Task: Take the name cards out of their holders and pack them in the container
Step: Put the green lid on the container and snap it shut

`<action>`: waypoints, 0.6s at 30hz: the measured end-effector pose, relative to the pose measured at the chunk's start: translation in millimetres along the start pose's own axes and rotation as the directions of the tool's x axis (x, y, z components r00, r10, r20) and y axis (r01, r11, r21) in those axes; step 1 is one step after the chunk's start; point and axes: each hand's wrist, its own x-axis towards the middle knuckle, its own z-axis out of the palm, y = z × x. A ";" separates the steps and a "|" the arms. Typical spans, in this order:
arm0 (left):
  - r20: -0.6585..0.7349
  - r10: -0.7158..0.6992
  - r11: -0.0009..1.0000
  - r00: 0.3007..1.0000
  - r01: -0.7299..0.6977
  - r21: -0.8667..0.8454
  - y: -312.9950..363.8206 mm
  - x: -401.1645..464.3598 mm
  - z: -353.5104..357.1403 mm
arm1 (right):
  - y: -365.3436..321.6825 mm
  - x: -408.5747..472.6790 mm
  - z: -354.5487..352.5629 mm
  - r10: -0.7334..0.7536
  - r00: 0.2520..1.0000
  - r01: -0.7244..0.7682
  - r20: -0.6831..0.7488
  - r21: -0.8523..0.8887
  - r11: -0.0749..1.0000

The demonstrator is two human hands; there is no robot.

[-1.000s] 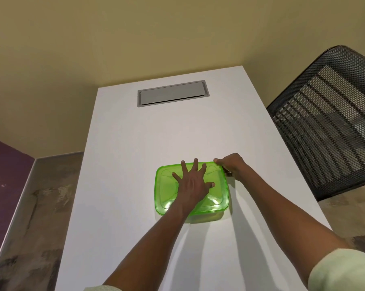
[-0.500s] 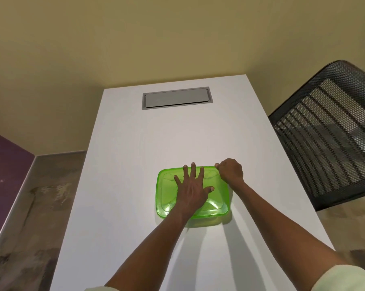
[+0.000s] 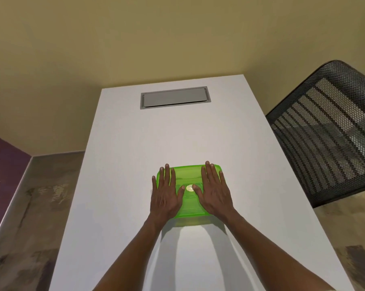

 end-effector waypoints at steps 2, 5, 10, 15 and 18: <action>-0.014 -0.007 1.000 1.000 0.006 -0.016 1.7 -3.1 2.6 | 1.2 -0.5 0.4 -0.015 1.000 0.015 0.002 -0.020 1.000; -0.026 -0.004 1.000 1.000 0.004 -0.011 1.5 -4.6 5.1 | 1.9 0.5 0.4 -0.028 1.000 0.028 -0.001 -0.032 0.999; -0.025 -0.020 1.000 0.999 0.020 -0.001 2.2 -5.2 7.3 | 0.4 -0.2 1.0 -0.024 1.000 0.025 0.014 -0.039 0.999; -0.016 -0.018 1.000 1.000 0.018 0.003 2.9 -4.4 6.7 | 2.2 -0.1 3.3 -0.011 1.000 0.012 0.017 -0.049 0.999; 0.037 -0.019 1.000 0.999 0.020 -0.021 4.6 -6.3 -2.3 | -0.5 -1.1 -1.8 -0.021 0.999 0.022 0.041 -0.030 0.999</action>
